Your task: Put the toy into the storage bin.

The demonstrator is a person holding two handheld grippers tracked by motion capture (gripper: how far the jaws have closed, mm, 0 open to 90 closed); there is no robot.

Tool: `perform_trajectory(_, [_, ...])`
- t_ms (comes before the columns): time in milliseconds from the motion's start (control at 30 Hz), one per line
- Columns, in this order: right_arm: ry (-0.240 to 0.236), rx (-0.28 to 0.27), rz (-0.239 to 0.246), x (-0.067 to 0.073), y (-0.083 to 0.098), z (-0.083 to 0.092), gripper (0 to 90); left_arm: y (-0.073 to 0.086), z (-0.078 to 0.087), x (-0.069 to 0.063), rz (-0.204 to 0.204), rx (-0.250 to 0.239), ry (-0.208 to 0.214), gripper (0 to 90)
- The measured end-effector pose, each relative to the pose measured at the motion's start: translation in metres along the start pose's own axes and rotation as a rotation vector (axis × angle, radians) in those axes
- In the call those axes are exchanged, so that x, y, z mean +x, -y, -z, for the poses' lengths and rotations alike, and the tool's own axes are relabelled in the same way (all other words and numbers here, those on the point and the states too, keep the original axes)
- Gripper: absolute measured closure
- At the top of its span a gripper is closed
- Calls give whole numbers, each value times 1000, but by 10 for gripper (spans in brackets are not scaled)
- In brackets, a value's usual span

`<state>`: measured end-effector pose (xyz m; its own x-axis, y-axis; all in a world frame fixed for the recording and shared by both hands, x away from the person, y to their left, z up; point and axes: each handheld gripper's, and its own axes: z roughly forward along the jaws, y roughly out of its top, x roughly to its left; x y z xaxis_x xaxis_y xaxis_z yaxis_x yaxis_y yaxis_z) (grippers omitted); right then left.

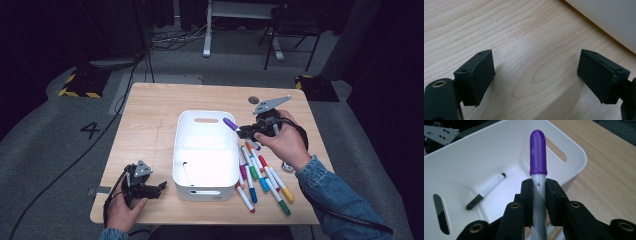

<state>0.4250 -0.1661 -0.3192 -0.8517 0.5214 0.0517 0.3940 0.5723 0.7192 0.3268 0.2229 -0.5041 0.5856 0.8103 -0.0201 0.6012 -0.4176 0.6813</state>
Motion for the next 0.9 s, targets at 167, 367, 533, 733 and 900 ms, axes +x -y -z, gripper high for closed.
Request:
perform_trajectory(167, [-34, 3, 27, 16, -10, -8, 773, -1, -1, -1, 8, 4, 9, 130])
perform_trajectory(367, [-65, 25, 66, 31, -18, -19, 773, -1, -2, -1, 2, 6, 11, 112])
perform_trajectory(533, [-94, 20, 87, 44, -26, -27, 773, -2, -3, 0, -4, 9, 11, 108])
perform_trajectory(733, [-119, 27, 99, 53, -28, -35, 773, -3, -2, 0, -7, 8, 7, 109])
perform_trajectory(900, [-126, 44, 112, 54, -24, -43, 773, -2, -3, 0, 3, 10, 11, 109])
